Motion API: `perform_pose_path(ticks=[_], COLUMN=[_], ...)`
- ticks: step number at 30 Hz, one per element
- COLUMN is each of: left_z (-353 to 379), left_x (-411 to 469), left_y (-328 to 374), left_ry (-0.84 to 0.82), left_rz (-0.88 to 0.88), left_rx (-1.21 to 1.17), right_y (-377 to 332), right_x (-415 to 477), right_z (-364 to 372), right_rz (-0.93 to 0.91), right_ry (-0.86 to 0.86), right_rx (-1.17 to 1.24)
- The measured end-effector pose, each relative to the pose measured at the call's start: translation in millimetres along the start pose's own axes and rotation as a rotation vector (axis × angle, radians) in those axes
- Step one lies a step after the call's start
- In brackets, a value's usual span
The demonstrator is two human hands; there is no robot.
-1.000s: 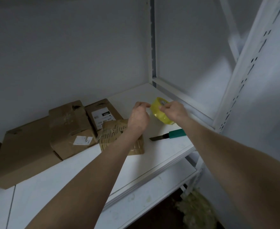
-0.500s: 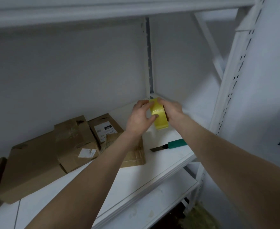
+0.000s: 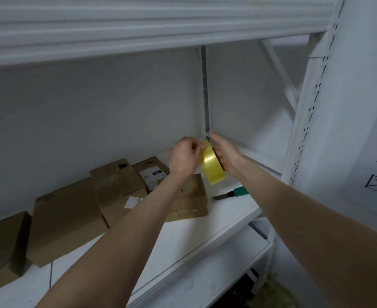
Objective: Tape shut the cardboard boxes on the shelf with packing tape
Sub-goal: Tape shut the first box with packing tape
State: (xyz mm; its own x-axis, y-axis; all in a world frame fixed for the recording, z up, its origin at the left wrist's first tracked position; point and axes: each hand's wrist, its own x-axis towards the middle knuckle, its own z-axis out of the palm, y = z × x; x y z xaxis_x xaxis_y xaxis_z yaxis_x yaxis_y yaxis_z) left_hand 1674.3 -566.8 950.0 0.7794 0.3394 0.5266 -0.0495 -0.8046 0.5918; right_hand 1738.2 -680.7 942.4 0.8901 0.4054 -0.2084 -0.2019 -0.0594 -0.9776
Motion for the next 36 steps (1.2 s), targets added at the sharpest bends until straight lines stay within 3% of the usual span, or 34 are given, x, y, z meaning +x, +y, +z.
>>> perform_pose_path(ticks=[4,6,10,17,25,29,32,36], left_z=[-16,-28,-33,-40,-51,-60,-63,-57], left_x=[4,-2,-5,-10,-15,-12,-12,-9], left_y=[-5,-13,-19,-23,-10,-8,-9,-10], left_ry=[0.049,0.069,0.03,0.1,0.1,-0.023,-0.14,-0.086], left_rz=[-0.093,-0.161,-0.296,-0.499,-0.546,-0.62,-0.599,-0.684], left_rx=[0.036,0.01,-0.147,-0.436,-0.691,-0.861,-0.833,-0.832], right_y=[-4,-5,-6,-14,-14,-20,-23,-26], right_x=[-23,-38,-45,-37,-37,-37,-37,-43], right_z=[7,21,25,37,31,24,19,10], right_rz=[-0.101,-0.13,-0.243,-0.338,-0.327,-0.279,-0.265,-0.212], right_ry=[-0.219,-0.237,-0.086,0.068,0.173,0.147,0.11,-0.048], right_rx=[-0.155,-0.193,-0.395,-0.675,-0.97,-0.972,-0.928,-0.738])
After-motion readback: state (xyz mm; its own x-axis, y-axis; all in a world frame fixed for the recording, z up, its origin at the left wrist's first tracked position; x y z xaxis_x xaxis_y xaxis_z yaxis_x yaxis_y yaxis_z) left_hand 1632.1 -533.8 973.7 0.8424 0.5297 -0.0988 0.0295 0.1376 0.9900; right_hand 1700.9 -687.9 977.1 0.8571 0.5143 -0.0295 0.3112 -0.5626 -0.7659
